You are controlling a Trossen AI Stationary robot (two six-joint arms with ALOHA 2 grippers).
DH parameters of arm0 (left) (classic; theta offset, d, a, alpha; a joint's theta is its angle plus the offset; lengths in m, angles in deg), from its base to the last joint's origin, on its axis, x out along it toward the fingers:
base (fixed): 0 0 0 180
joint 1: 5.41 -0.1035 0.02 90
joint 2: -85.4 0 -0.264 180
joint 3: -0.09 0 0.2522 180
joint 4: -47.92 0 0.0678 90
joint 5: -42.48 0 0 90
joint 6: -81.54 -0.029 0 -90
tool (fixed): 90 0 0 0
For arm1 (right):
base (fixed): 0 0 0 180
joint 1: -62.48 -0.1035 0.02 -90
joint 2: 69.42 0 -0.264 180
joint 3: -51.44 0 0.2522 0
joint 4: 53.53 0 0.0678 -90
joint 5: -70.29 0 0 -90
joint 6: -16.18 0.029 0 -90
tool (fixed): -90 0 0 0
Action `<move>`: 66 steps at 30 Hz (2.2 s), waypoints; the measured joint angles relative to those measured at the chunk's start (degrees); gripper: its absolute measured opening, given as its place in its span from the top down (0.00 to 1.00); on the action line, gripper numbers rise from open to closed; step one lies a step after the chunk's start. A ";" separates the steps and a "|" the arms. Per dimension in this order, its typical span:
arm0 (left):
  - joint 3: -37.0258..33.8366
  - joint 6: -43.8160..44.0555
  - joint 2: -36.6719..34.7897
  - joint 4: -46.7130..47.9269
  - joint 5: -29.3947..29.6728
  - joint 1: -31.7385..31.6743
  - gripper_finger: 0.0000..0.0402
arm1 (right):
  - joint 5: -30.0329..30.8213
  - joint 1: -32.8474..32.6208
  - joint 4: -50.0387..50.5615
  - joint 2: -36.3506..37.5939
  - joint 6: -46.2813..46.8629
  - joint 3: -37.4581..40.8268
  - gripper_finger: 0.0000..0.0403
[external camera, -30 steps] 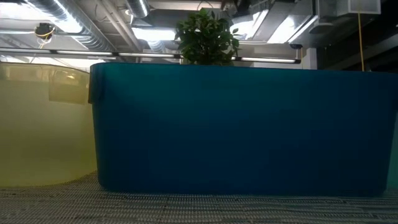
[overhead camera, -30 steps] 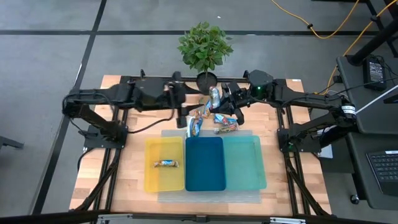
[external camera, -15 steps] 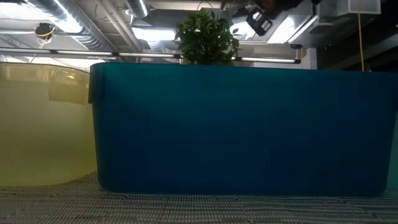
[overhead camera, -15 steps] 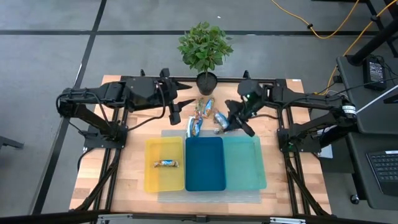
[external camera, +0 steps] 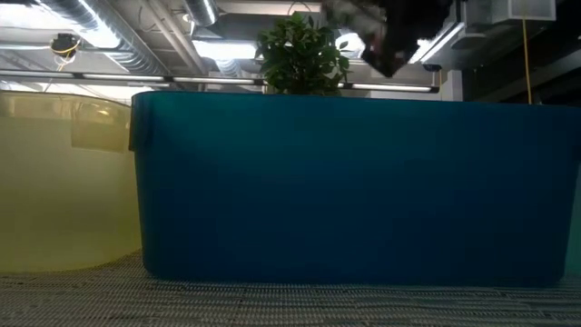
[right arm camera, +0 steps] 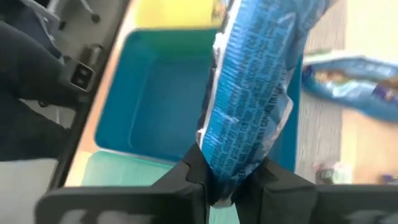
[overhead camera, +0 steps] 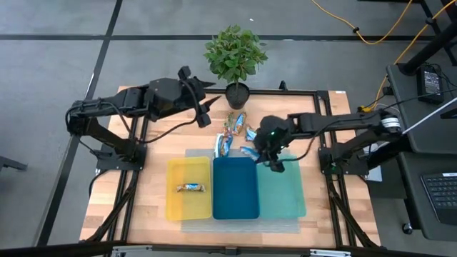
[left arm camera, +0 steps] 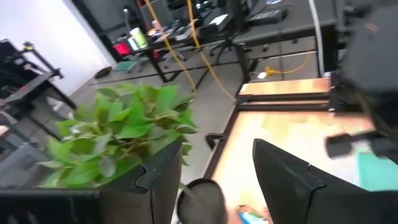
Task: Pick and place Granola Bars by type
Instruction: Put the red granola bar into the blue bin
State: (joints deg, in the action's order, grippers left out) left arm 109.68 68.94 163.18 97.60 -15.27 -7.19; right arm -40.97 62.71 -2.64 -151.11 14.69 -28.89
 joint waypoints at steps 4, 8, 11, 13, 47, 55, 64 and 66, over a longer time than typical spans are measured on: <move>0.00 -0.15 0.00 -0.12 -0.06 -2.36 0.53 | 0.68 -1.19 -0.05 -3.48 1.46 0.02 0.89; 0.00 -0.20 0.00 -0.10 -0.22 -3.99 0.52 | 0.69 -2.80 -1.78 -6.56 2.93 0.02 0.91; 0.00 -0.20 0.00 -0.13 -2.80 -4.78 0.53 | 0.69 -4.09 -4.33 -9.22 5.17 0.02 0.90; 0.00 0.25 0.02 -0.13 -4.46 -5.11 0.54 | 0.62 -4.72 -6.15 -11.09 7.03 -0.07 0.88; 0.00 13.30 -0.09 -3.19 7.30 11.70 0.60 | 4.74 -5.80 7.77 -27.60 13.23 -12.97 0.76; 0.00 14.97 -0.11 -3.19 7.32 11.89 0.60 | 4.72 -5.80 7.28 -27.60 13.25 -12.97 0.63; 0.01 14.95 -0.11 -3.16 7.32 11.89 0.60 | 7.36 -5.80 10.23 -27.49 10.87 -19.10 0.60; 0.00 14.95 -0.11 -3.16 7.31 11.89 0.60 | 10.83 -5.74 12.17 -27.31 9.34 -22.00 0.60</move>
State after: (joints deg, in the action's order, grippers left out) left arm 109.68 83.89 163.07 94.43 -7.96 4.70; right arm -30.13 56.97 9.53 -178.42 24.03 -50.88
